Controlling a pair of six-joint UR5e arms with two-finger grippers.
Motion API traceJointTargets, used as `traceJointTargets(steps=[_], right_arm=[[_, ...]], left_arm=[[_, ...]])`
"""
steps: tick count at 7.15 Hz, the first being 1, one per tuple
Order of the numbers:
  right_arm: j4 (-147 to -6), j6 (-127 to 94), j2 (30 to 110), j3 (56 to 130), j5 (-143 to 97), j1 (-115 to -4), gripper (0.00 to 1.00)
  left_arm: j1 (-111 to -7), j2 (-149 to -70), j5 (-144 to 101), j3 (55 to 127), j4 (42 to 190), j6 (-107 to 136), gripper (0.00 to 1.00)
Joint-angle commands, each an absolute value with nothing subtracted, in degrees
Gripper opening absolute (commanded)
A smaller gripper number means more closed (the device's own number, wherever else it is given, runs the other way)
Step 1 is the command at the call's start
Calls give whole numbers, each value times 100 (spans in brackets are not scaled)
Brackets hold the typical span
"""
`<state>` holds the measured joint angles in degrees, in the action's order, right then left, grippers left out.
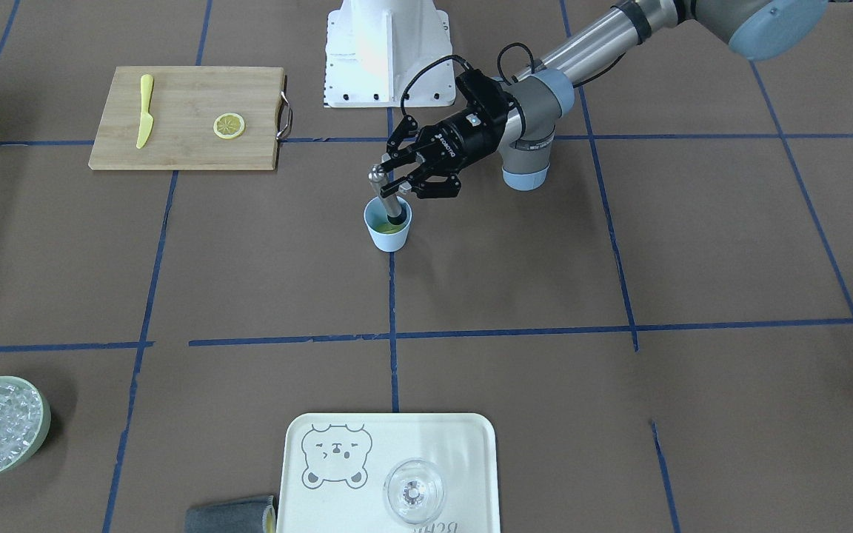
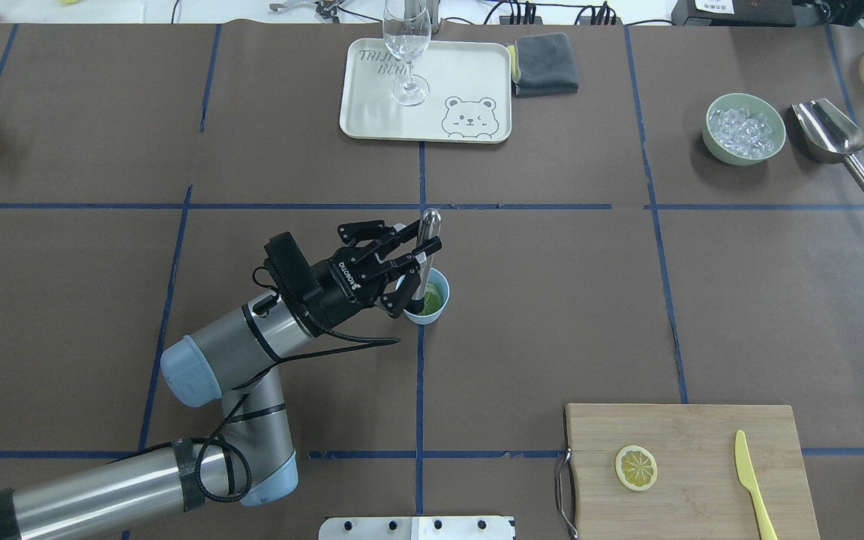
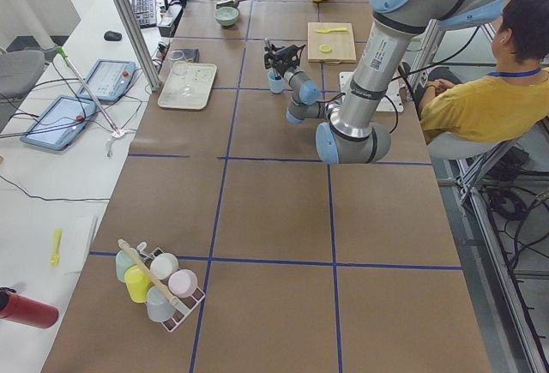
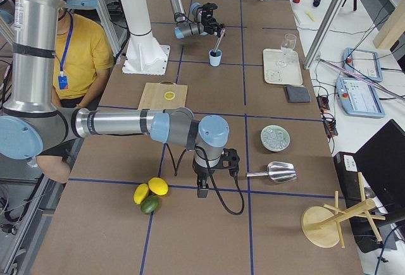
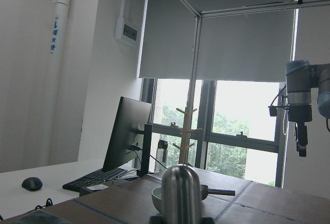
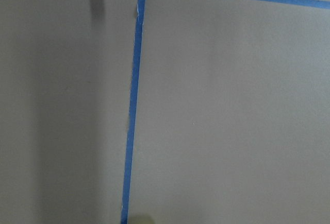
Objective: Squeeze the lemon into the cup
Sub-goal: 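Press the muddler down onto the lemon slice inside the cup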
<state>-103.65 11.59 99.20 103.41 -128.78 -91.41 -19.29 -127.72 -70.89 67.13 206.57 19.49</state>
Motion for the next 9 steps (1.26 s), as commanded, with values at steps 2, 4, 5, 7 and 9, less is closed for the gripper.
traceJointTargets(steps=[2,4,5,7,9], right_arm=[[-10362,1160,9923,10318,-12902,-9158,100],[-10362,1169,9923,10327,-12902,-9184,100],[-10362,1169,9923,10327,-12902,-9185,100],[-10362,1169,9923,10327,-12902,-9185,100],[-10362,1160,9923,10345,-12911,-9185,100]], left_arm=[[-1881,-12788,-7022,6688,20646,1951,0],[-1898,-12928,-7075,6907,20619,1942,0],[-1942,-12937,-7066,7221,20602,1899,0],[-2135,-12938,-7075,7984,19397,1968,0],[-2302,-12920,-7075,9458,16348,2004,0]])
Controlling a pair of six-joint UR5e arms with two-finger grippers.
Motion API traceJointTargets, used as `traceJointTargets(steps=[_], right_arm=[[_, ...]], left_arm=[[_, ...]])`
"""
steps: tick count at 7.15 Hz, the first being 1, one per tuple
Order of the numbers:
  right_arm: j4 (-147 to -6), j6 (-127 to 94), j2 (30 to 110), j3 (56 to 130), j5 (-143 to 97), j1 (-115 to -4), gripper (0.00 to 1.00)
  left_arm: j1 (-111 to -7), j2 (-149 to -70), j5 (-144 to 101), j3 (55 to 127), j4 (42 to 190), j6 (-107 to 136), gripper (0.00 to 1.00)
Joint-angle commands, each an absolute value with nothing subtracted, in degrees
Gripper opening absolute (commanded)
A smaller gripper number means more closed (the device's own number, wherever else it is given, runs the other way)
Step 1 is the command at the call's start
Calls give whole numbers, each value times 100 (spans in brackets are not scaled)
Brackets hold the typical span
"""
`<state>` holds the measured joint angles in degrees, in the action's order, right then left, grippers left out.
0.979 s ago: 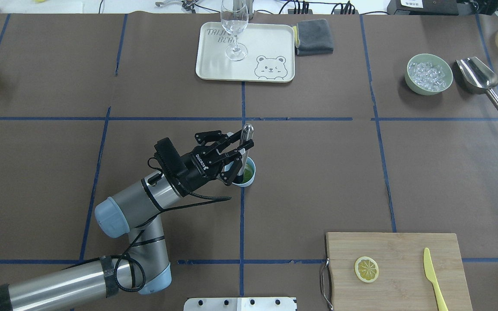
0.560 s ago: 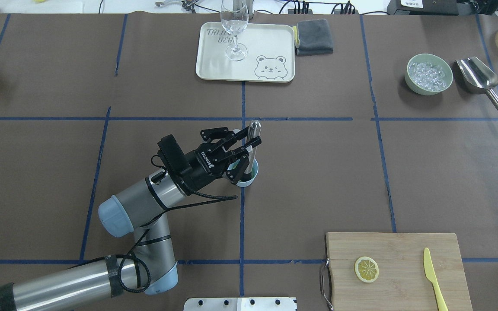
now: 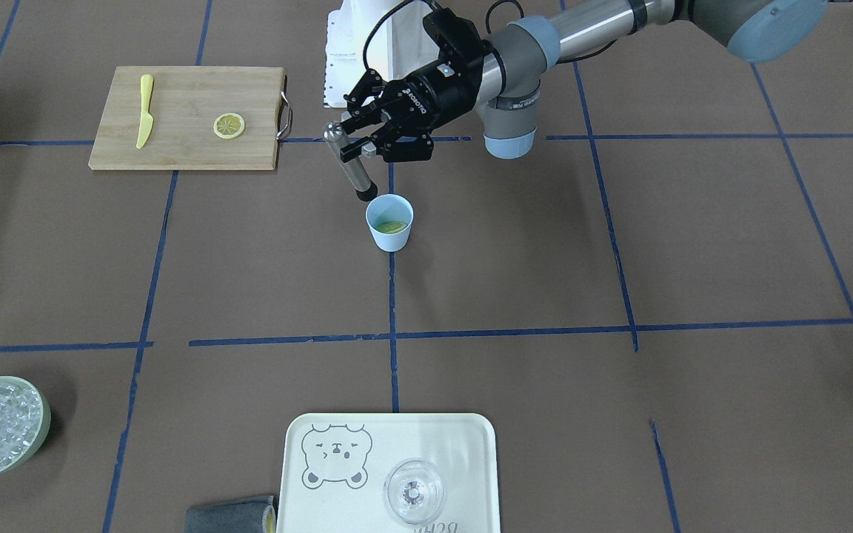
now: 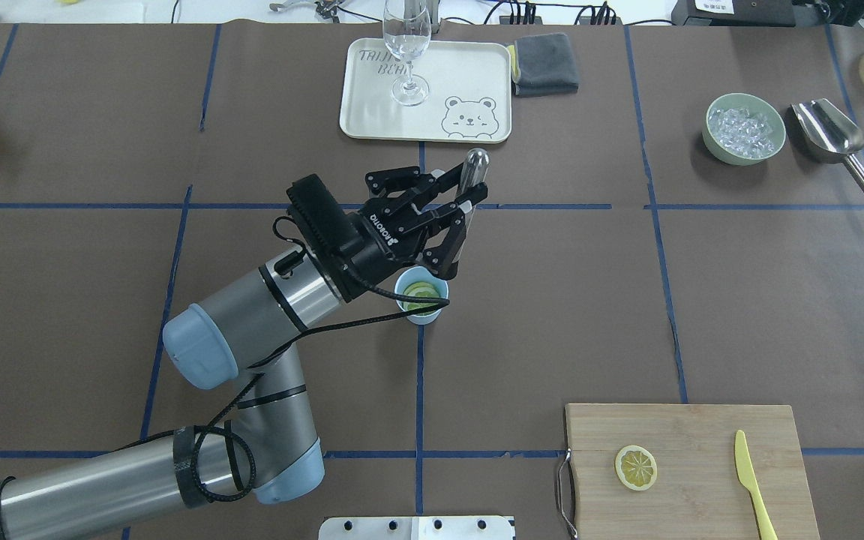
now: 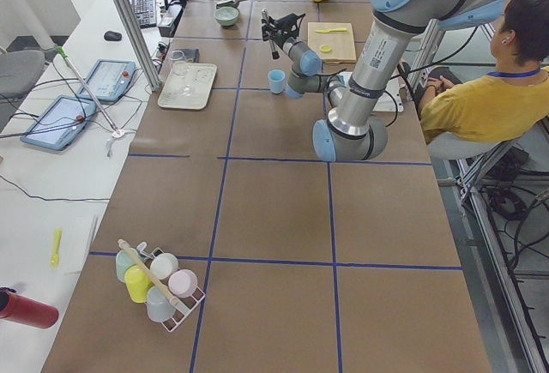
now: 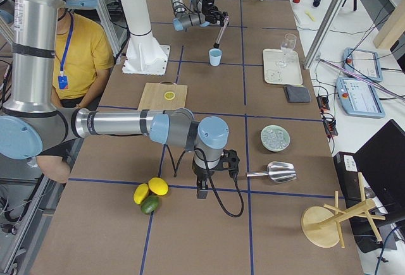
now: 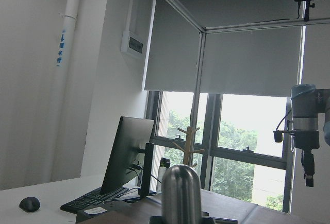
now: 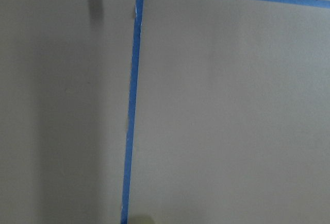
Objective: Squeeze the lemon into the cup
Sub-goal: 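Lift the muddler out of the cup and carry it back toward its spot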
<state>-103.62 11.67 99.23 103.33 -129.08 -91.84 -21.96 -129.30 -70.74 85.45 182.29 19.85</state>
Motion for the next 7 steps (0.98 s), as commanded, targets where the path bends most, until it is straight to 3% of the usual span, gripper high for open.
traceJointTargets(steps=[1,3,7], right_arm=[[-10362,1160,9923,10345,-12911,-9185,100],[-10362,1160,9914,10354,-12911,-9185,100],[-10362,1151,9897,10362,-12911,-9185,100]], left_arm=[[-2338,-12937,-7084,9875,15217,2013,0],[-2530,-12946,-7258,9949,13797,2030,0],[-4109,-12632,-10259,10257,10238,2232,0]])
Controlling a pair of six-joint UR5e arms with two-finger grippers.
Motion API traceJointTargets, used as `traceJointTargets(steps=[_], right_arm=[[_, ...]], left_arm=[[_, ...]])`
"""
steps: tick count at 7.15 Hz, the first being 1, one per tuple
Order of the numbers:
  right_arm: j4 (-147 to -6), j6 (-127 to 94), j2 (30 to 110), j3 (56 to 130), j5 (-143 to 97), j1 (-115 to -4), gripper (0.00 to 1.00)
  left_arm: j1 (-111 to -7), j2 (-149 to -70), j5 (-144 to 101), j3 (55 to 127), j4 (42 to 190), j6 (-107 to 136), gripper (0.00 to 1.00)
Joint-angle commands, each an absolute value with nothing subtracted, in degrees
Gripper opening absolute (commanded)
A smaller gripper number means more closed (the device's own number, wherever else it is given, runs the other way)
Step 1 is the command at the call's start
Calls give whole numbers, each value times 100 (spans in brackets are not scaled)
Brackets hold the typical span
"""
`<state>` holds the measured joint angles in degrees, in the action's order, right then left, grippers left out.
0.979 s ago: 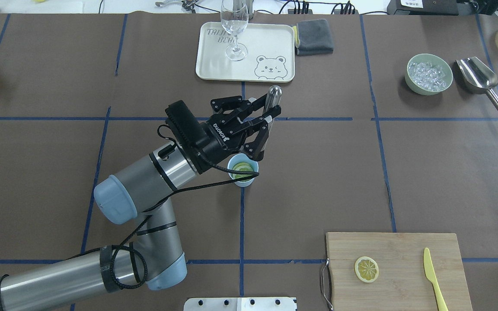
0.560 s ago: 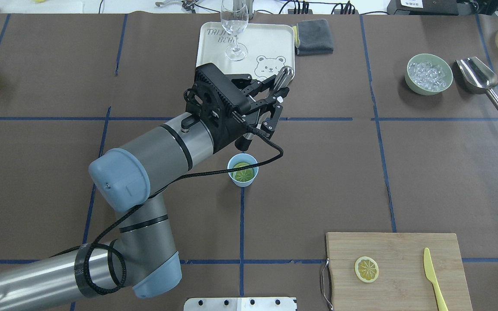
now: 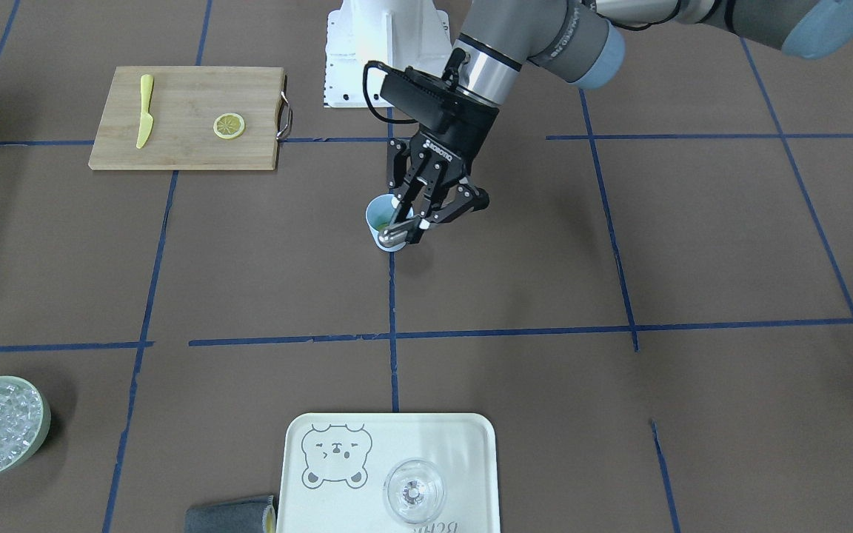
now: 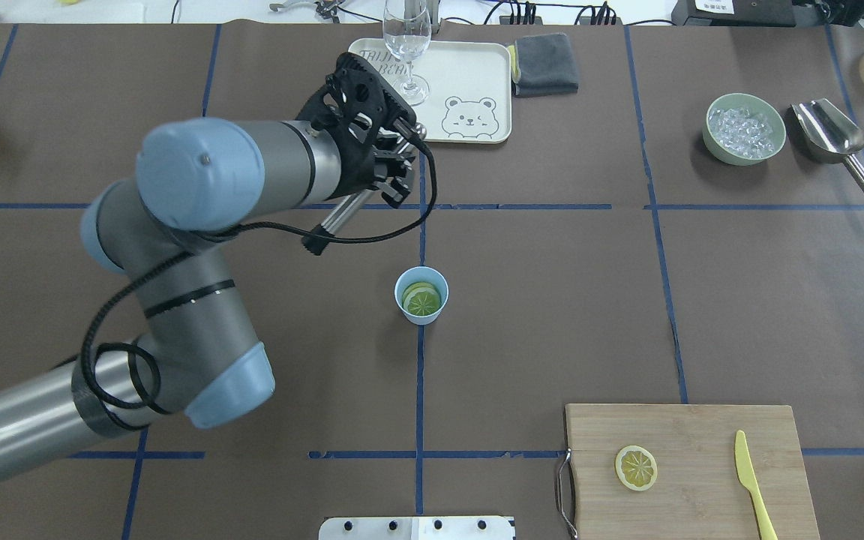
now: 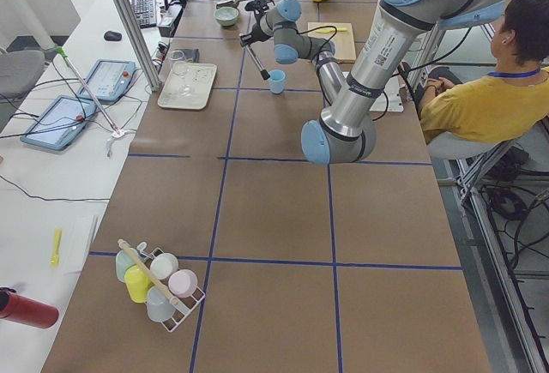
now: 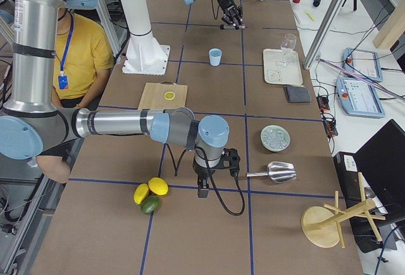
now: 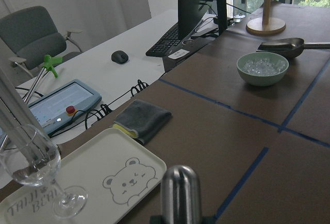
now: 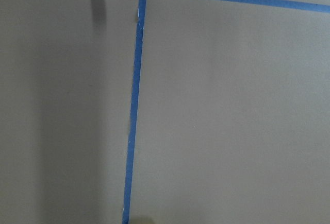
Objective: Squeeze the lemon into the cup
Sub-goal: 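Lift the muddler out of the cup and carry it back toward its spot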
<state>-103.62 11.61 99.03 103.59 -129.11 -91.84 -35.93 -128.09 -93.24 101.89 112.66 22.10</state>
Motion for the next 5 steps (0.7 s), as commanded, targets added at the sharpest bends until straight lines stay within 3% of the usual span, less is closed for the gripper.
traceJointTargets(steps=[1,5], right_arm=[[-10362,1169,9896,10354,-12911,-9185,100],[-10197,1151,9887,10319,-12911,-9185,100]], left_arm=[[-4392,-12256,-10614,10300,9891,2224,0],[-4667,-10962,-10609,10442,9870,3552,0]])
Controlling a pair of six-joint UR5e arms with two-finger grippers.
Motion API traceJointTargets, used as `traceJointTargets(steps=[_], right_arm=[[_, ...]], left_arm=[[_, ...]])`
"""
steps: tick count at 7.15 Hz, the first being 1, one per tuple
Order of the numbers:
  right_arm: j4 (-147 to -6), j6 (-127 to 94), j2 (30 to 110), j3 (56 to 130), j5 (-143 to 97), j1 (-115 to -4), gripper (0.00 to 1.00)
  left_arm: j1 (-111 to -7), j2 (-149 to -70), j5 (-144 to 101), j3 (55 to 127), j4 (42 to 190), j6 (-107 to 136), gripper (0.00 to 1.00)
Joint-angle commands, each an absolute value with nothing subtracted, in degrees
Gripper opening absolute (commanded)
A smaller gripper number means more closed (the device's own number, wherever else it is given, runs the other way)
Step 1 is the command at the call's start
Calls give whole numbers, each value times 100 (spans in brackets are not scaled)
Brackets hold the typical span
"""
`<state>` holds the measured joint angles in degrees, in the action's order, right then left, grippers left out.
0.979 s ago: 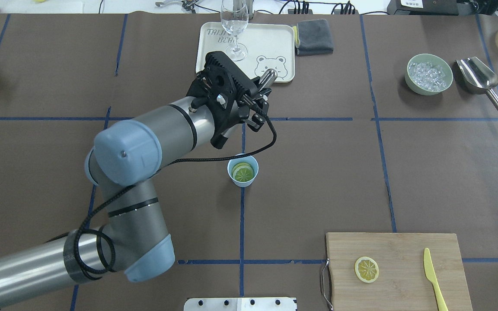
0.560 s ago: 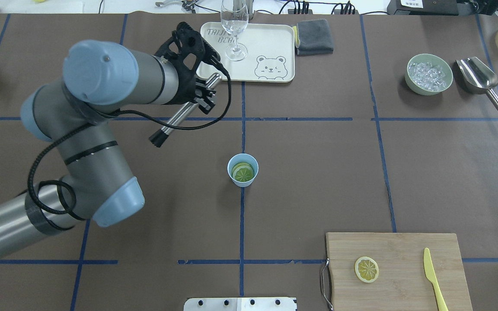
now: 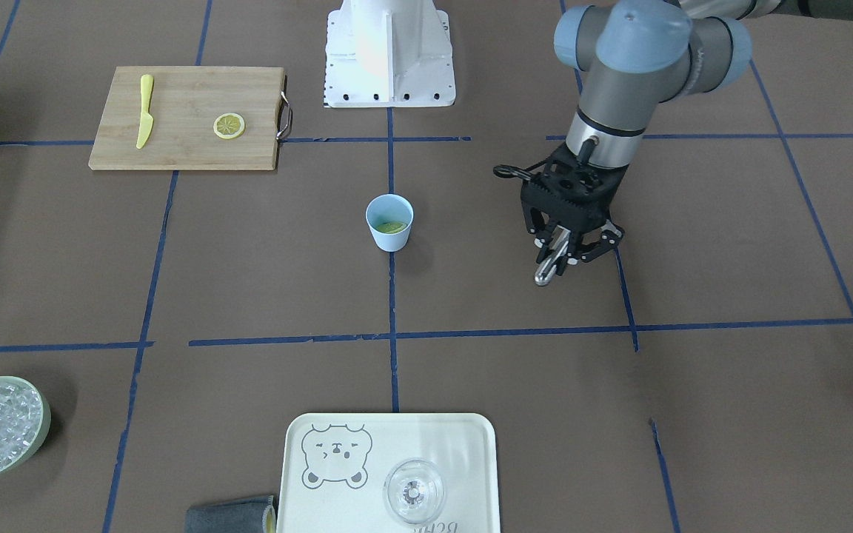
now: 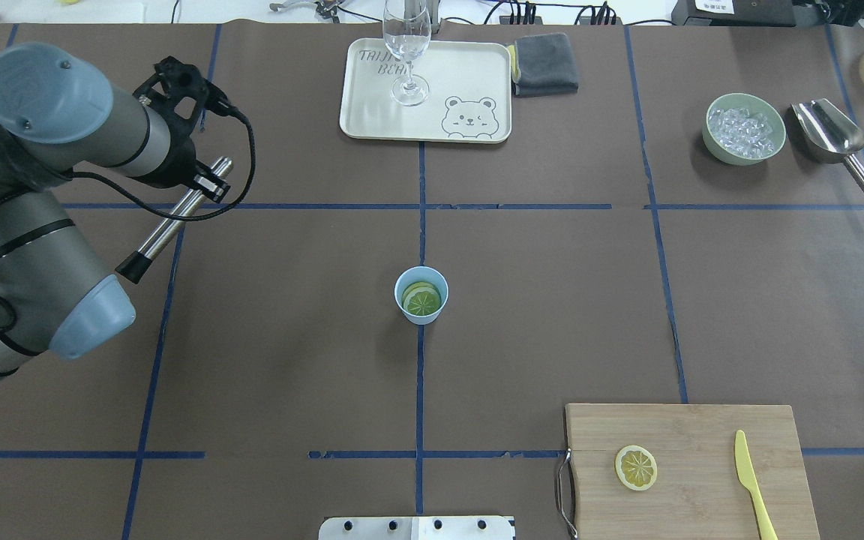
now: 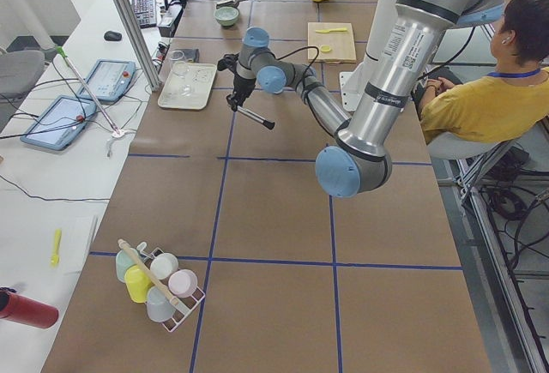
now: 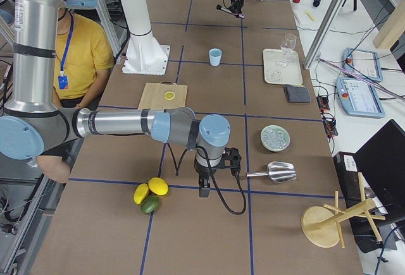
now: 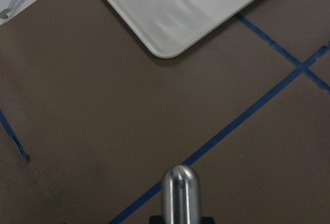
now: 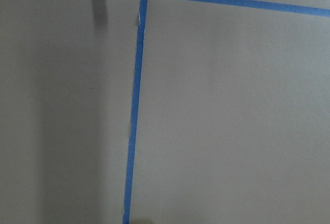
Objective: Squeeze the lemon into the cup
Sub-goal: 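Lift the muddler out of the cup and carry it back toward its spot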
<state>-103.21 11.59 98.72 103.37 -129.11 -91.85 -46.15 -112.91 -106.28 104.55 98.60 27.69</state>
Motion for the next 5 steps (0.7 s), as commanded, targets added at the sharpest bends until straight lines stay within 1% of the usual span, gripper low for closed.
traceJointTargets(steps=[1,2,5], right_arm=[[-10161,1151,9905,10318,-12911,-9185,100],[-10160,1160,9905,10318,-12911,-9185,100],[-10160,1169,9923,10318,-12911,-9185,100]], left_arm=[[-4667,-10777,-10617,10441,9870,3794,0],[-4667,-10506,-10626,10433,9914,3866,0],[-4632,-10372,-10617,10196,9993,4666,0]])
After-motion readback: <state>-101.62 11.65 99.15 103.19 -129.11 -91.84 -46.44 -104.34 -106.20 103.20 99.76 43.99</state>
